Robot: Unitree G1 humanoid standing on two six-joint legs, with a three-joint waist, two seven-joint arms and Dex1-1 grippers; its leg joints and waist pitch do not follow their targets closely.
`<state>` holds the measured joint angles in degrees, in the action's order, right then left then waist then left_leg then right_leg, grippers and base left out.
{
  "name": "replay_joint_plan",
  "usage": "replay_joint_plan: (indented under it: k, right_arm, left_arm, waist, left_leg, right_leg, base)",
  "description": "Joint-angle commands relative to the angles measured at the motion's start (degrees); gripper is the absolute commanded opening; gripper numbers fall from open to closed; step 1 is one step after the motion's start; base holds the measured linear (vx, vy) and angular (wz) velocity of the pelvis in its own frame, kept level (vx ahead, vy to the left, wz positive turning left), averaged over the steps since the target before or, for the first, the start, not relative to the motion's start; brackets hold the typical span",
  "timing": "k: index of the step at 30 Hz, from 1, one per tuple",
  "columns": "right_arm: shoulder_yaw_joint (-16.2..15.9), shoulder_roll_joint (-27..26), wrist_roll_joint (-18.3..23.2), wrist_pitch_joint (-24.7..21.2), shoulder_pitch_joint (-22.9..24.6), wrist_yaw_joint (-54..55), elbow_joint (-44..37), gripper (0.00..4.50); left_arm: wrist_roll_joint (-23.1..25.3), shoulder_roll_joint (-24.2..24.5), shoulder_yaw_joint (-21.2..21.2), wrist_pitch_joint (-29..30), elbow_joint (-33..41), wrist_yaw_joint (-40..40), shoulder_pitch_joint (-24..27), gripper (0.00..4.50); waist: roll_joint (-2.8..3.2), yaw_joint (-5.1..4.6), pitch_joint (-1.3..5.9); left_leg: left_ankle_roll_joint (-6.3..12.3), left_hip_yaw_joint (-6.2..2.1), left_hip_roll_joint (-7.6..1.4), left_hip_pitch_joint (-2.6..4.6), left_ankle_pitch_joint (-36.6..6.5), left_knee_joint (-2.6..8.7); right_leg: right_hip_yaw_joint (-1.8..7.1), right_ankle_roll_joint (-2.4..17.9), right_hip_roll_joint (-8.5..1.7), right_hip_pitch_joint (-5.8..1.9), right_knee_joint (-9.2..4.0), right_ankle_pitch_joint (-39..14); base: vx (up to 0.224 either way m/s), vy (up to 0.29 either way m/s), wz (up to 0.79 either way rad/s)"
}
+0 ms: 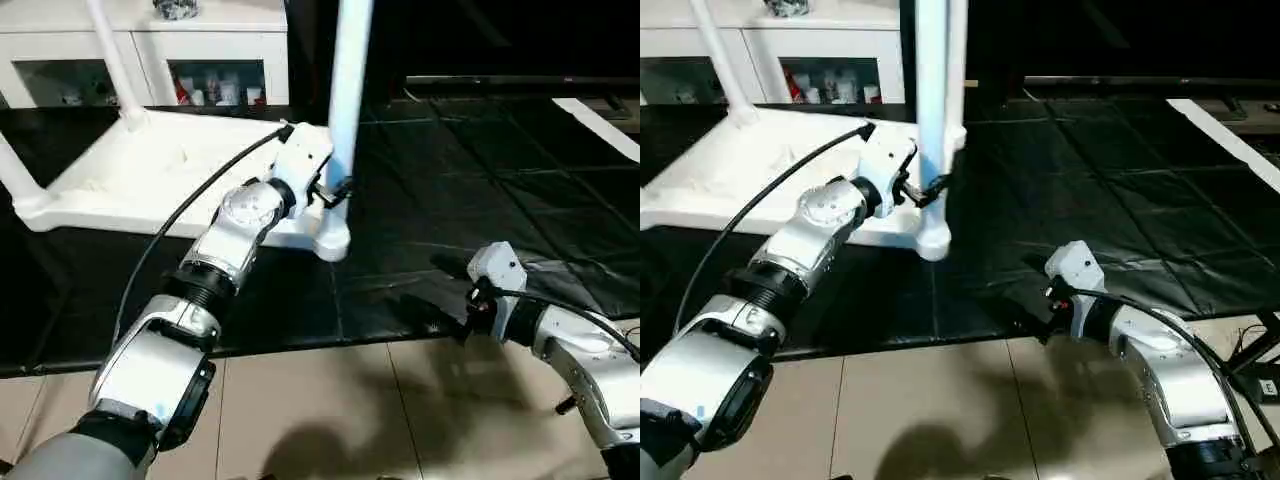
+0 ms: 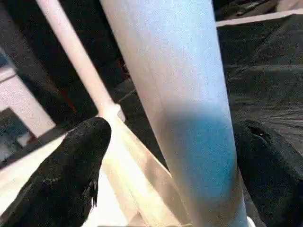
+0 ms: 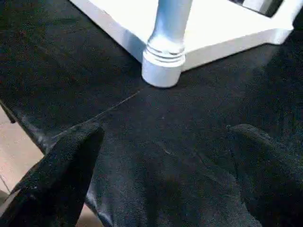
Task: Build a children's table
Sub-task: Rotate table base
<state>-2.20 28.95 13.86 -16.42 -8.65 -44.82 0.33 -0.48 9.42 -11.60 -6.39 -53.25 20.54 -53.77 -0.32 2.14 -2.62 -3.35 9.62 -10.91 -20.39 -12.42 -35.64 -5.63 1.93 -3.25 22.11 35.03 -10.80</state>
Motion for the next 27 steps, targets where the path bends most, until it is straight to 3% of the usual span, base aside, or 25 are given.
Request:
replay_joint_plan:
  k: [1,2,4,5,9,11,13,14,16,17,18,19,20,21,22,24,26,27]
  right_arm:
    - [0.85,-0.12,0.36,-1.33,0.11,0.71,-2.03,4.50]
    - [0.95,-0.43,0.50,-1.84,0.20,1.32,-2.61,4.50]
    - [0.89,-0.84,0.40,-2.29,0.40,2.18,-3.45,4.50]
    - [0.84,-1.30,0.44,-2.78,0.78,2.94,-4.49,4.50]
    - [0.98,-2.37,0.62,-3.98,1.88,4.98,-6.73,4.50]
    - [1.38,-3.33,0.45,-4.67,2.58,7.10,-7.79,4.50]
    - [2.52,-5.86,0.11,-6.94,3.48,11.82,-9.14,4.50]
    - [2.52,-5.86,0.11,-6.94,3.48,11.82,-9.14,4.50]
    - [3.01,-7.42,-0.24,-8.09,4.26,14.51,-10.13,4.50]
    - [3.28,-8.31,0.68,-9.07,4.73,15.13,-11.01,4.50]
    - [3.56,-9.27,1.93,-10.11,5.37,15.62,-12.36,4.50]
    - [3.52,-9.59,2.13,-10.65,5.64,15.98,-12.95,4.50]
    - [2.87,-11.45,2.10,-12.92,7.20,18.48,-16.07,4.50]
    - [2.83,-11.63,2.06,-13.07,7.31,18.73,-16.29,4.50]
    - [2.46,-12.98,0.83,-13.51,7.84,21.11,-17.39,4.50]
    - [2.22,-13.68,-0.50,-13.54,7.99,22.90,-17.86,4.50]
    - [3.99,-16.90,-0.18,-14.26,8.02,27.42,-18.28,4.50]
    - [3.99,-16.90,-0.18,-14.26,8.02,27.42,-18.28,4.50]
  left_arm:
    - [-3.06,-1.02,3.16,-1.35,-0.17,2.25,0.72,4.47]
    - [-6.92,-2.00,5.45,-1.23,2.75,5.96,2.11,4.47]
    - [-10.14,-2.38,6.74,0.07,7.17,9.01,4.26,4.47]
    - [-12.34,-2.42,7.29,1.86,11.54,10.48,6.60,4.47]
    - [-15.44,-2.00,7.32,5.01,20.61,11.30,11.99,4.47]
    - [-16.97,-1.39,7.52,6.45,26.94,10.51,16.14,4.47]
    - [-18.17,-0.24,9.63,11.19,35.90,8.14,22.36,4.47]
    - [-18.17,-0.24,9.63,11.19,35.90,8.14,22.36,4.47]
    - [-19.22,0.82,11.36,15.14,41.88,6.08,26.40,4.47]
    - [-19.97,1.34,12.29,16.88,44.94,5.26,28.43,4.47]
    - [-20.55,1.99,12.97,18.51,47.82,4.78,30.45,4.47]
    - [-20.65,2.24,13.33,19.33,49.14,4.36,31.45,4.47]
    - [-19.73,3.60,15.13,21.75,55.13,2.01,37.64,4.47]
    - [-19.60,3.70,15.26,21.84,55.51,1.81,38.15,4.47]
    - [-17.99,4.23,16.36,21.36,57.54,0.32,42.02,4.47]
    - [-17.05,4.51,16.92,21.49,59.16,-0.79,44.32,4.47]
    - [-16.00,4.60,17.43,22.72,62.25,-2.52,48.00,4.47]
    - [-16.00,4.60,17.43,22.72,62.25,-2.52,48.00,4.47]
  waist:
    - [-0.63,0.76,3.81]
    - [-0.55,0.94,3.78]
    - [-0.59,1.31,3.96]
    - [-0.24,1.35,3.95]
    - [-0.14,1.60,3.86]
    - [-0.40,1.64,3.72]
    - [-0.23,1.29,3.40]
    - [-0.23,1.29,3.40]
    - [-0.32,0.97,3.04]
    - [-0.10,1.06,3.20]
    - [-0.26,0.88,2.91]
    - [-0.19,0.66,2.83]
    - [-0.51,0.51,3.02]
    - [-0.19,0.60,2.88]
    - [-0.22,0.04,2.51]
    - [-0.28,-0.19,2.62]
    - [-0.61,-0.42,2.54]
    - [-0.28,-0.51,2.46]
  left_leg:
    - [5.92,-1.00,-1.96,-0.41,-4.96,3.78]
    - [6.13,-0.95,-2.07,-0.44,-4.43,3.79]
    - [6.34,-0.99,-2.50,-0.56,-2.81,3.87]
    - [6.50,-0.98,-2.56,-0.54,-2.52,3.85]
    - [6.29,-0.89,-3.08,-0.30,-3.13,4.03]
    - [5.38,-0.77,-3.12,-0.06,-4.58,4.15]
    - [3.58,-0.75,-3.34,-0.15,-6.10,4.50]
    - [3.58,-0.75,-3.34,-0.15,-6.10,4.50]
    - [2.51,-0.50,-2.63,-0.05,-8.11,4.50]
    - [1.90,-0.73,-3.04,0.09,-8.11,4.60]
    - [2.22,-0.66,-2.92,-0.23,-8.35,4.78]
    - [1.92,-0.62,-2.67,-0.04,-9.34,4.74]
    - [1.65,-0.72,-2.89,-0.09,-8.27,4.78]
    - [1.52,-0.96,-3.19,-0.23,-8.06,5.02]
    - [1.52,-0.76,-2.86,-0.35,-9.80,5.24]
    - [1.12,-0.73,-2.73,-0.10,-10.40,5.11]
    - [0.60,-0.77,-2.67,-0.05,-10.98,5.26]
    - [0.36,-0.82,-2.74,-0.05,-11.23,5.42]
  right_leg:
    - [3.15,8.85,-5.06,-3.42,-4.86,-10.89]
    - [3.19,9.69,-5.22,-3.42,-4.80,-10.05]
    - [3.42,11.80,-5.59,-3.54,-4.04,-6.53]
    - [3.45,12.16,-5.53,-3.41,-3.92,-5.53]
    - [3.67,13.44,-5.67,-3.27,-3.53,-3.60]
    - [3.72,12.93,-5.61,-3.08,-3.70,-5.88]
    - [3.79,12.10,-5.60,-2.93,-3.85,-9.15]
    - [3.79,12.10,-5.60,-2.93,-3.85,-9.15]
    - [3.70,8.76,-5.10,-2.52,-4.94,-15.66]
    - [3.81,8.89,-5.43,-2.68,-4.48,-15.31]
    - [3.80,8.43,-5.33,-2.53,-4.92,-16.21]
    - [3.69,6.94,-4.95,-2.21,-5.25,-18.38]
    - [3.84,7.21,-4.95,-2.36,-4.81,-16.25]
    - [3.89,7.41,-5.14,-2.39,-4.52,-15.44]
    - [3.70,6.33,-4.63,-2.08,-5.00,-18.16]
    - [3.82,5.56,-4.86,-2.00,-5.33,-19.84]
    - [3.98,4.25,-4.70,-1.73,-5.53,-21.12]
    - [4.07,4.35,-4.74,-1.56,-5.53,-21.01]
  base:
    - [0.000,0.000,0.00]
    - [0.000,0.000,0.00]
    - [0.000,0.000,0.00]
    - [0.000,0.000,0.00]
    - [0.000,0.000,0.00]
    - [0.000,0.000,0.00]
    - [0.000,0.000,0.00]
    - [0.000,0.000,0.00]
    - [0.000,0.000,0.00]
    - [0.000,0.000,0.00]
    - [0.000,0.000,0.00]
    - [0.000,0.000,0.00]
    - [0.000,0.000,0.00]
    - [0.000,0.000,0.00]
    - [0.000,0.000,0.00]
    - [0.000,0.000,0.00]
    - [0.000,0.000,0.00]
    - [0.000,0.000,0.00]
